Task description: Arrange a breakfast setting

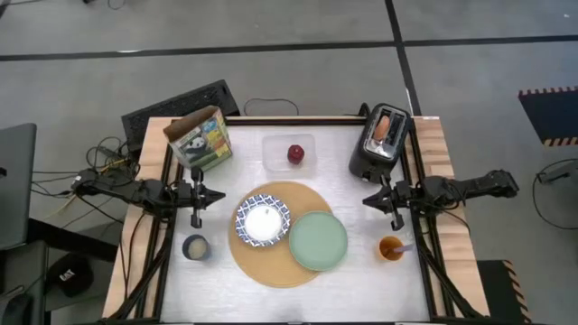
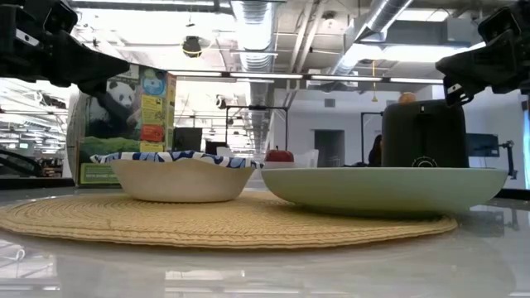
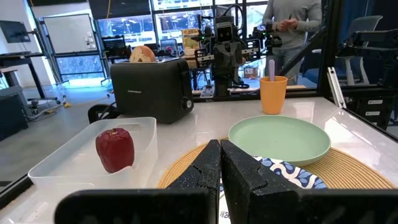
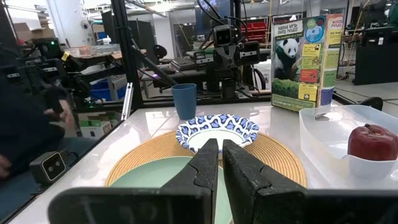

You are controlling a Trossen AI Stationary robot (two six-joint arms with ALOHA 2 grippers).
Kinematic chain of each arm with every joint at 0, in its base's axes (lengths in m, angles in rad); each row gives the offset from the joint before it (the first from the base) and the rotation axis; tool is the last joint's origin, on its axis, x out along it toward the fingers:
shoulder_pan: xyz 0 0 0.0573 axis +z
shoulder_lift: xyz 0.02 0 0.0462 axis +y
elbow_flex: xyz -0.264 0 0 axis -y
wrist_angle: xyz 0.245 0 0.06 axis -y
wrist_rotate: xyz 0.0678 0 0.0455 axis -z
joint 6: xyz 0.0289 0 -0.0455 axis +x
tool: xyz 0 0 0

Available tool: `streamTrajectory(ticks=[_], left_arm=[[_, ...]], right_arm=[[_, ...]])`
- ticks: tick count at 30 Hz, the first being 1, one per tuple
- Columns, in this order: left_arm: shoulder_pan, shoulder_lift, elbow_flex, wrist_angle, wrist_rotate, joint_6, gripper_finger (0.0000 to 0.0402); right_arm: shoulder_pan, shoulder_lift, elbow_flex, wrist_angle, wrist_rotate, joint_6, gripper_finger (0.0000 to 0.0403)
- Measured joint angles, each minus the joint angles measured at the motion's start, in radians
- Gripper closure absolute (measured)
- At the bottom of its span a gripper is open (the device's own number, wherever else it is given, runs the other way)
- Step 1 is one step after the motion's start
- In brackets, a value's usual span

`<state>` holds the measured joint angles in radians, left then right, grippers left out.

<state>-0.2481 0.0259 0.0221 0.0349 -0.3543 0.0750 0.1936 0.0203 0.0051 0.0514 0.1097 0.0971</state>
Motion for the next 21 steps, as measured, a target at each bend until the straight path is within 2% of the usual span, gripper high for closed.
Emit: streamTrajectory(ticks=[17,21], left_arm=[[0.0,0.0,0.0,0.001,0.0,0.0,0.0401],[0.0,0.0,0.0,0.06,-0.001,0.024,0.0401]], right_arm=[[0.0,0.0,0.0,0.0,0.0,0.0,0.0353],[0.0,0.0,0.0,0.0,0.0,0.0,0.0353]])
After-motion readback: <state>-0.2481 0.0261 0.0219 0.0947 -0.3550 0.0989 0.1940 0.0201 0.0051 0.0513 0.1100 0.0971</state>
